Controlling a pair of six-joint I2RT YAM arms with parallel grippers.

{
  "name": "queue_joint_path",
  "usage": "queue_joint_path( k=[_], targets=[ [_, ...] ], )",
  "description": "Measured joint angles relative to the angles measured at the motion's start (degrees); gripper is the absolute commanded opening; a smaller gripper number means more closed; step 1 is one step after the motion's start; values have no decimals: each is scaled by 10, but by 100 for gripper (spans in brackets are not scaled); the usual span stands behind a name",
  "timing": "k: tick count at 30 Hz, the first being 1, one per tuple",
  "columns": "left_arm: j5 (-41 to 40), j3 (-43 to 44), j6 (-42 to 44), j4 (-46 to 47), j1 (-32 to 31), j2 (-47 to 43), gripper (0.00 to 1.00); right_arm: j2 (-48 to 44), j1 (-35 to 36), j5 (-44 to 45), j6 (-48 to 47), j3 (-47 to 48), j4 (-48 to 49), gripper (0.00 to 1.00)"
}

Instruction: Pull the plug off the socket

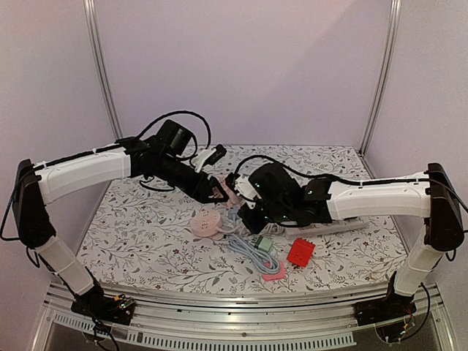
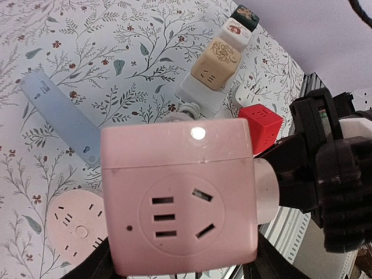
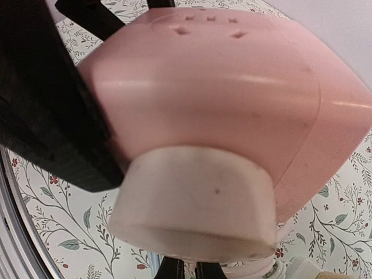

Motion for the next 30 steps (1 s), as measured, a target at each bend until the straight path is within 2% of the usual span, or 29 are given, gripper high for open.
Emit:
queue_joint_path(
  k=[11, 24, 30],
  targets=[
    [-58, 12, 2, -14, -20, -1, 21, -12, -3, -3, 12, -17, 14, 0],
    [-81, 19, -2, -13, -26, -9, 20, -28, -7, -6, 20, -25, 25, 0],
    [-66, 18, -3, -12, -23, -11, 20, -28, -7, -7, 21, -25, 27, 0]
  ],
)
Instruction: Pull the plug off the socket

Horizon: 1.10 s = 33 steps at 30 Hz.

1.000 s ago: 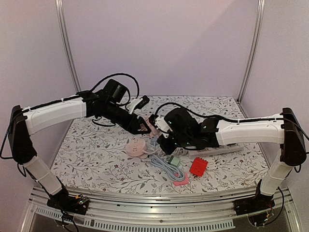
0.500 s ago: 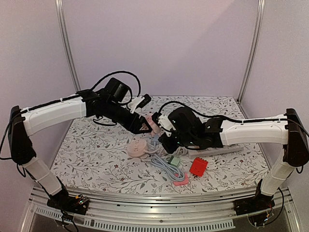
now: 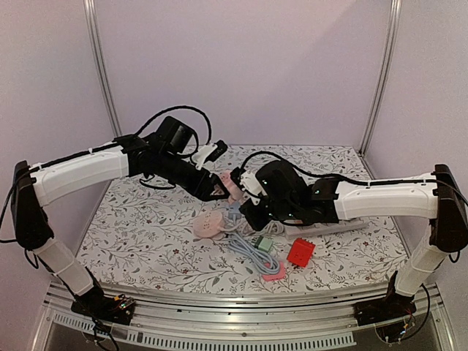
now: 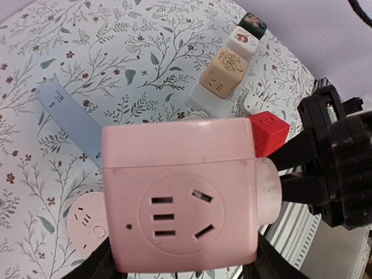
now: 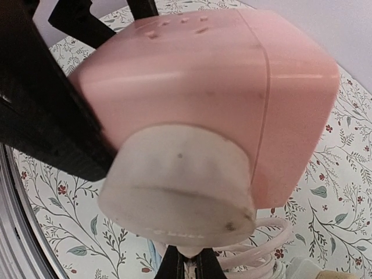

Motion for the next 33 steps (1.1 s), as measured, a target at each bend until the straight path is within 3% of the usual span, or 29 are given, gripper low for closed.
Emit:
queue_joint_path(
  k=[14, 33],
  targets=[
    [184, -40, -30, 50, 74, -9, 19, 2, 2, -8, 12, 2, 44, 0],
    [174, -54, -34, 54, 86, -9, 13, 42, 3, 5, 27, 32, 42, 0]
  ],
)
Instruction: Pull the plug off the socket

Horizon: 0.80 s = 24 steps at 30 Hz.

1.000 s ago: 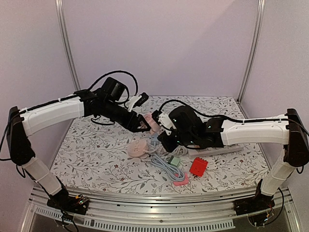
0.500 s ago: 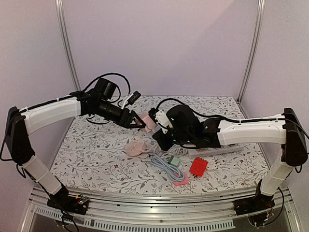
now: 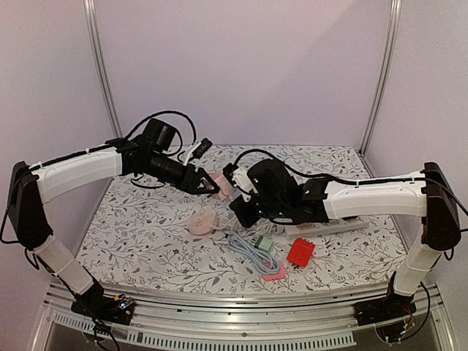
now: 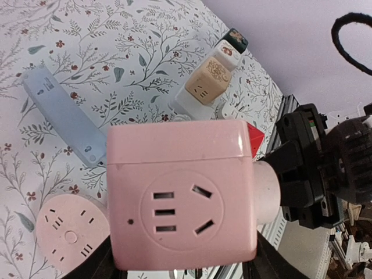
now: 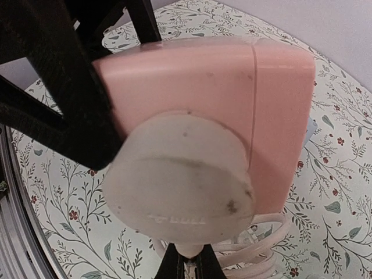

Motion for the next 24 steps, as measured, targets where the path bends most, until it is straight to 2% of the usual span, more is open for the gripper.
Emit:
queue_joint_path(
  k=[11, 24],
  targets=[
    [-129, 38, 37, -55, -41, 0, 13, -5, 0, -1, -3, 0, -22, 0],
    [-144, 54, 46, -63, -51, 0, 13, -24, 0, 0, -4, 0, -40, 0]
  ],
)
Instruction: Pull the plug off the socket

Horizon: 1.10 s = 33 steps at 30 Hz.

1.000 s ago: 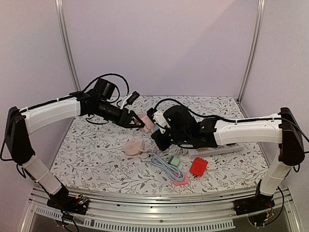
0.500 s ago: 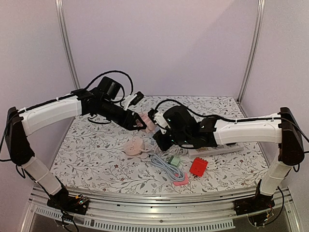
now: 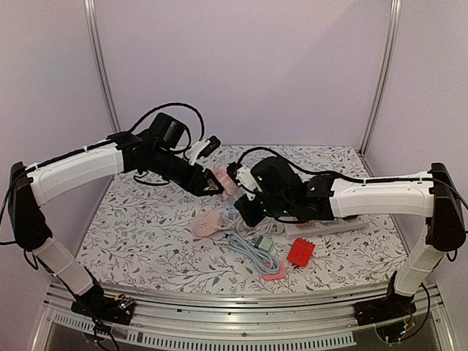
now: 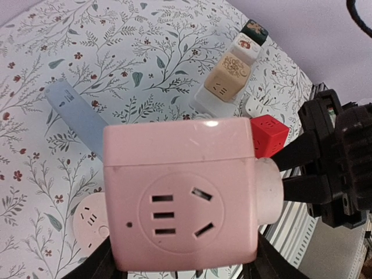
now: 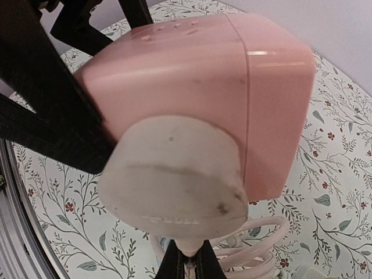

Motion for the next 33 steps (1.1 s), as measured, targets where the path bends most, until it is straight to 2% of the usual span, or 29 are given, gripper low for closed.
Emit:
queue_joint_path(
  k=[5, 17, 33],
  targets=[
    [13, 0, -3, 0, 3, 0, 13, -1, 0, -1, 0, 0, 0, 0],
    [183, -18, -27, 18, 69, 0, 12, -1, 8, 3, 11, 8, 26, 0],
    [189, -35, -29, 26, 87, -5, 11, 35, 8, 15, 28, 31, 36, 0]
  ],
)
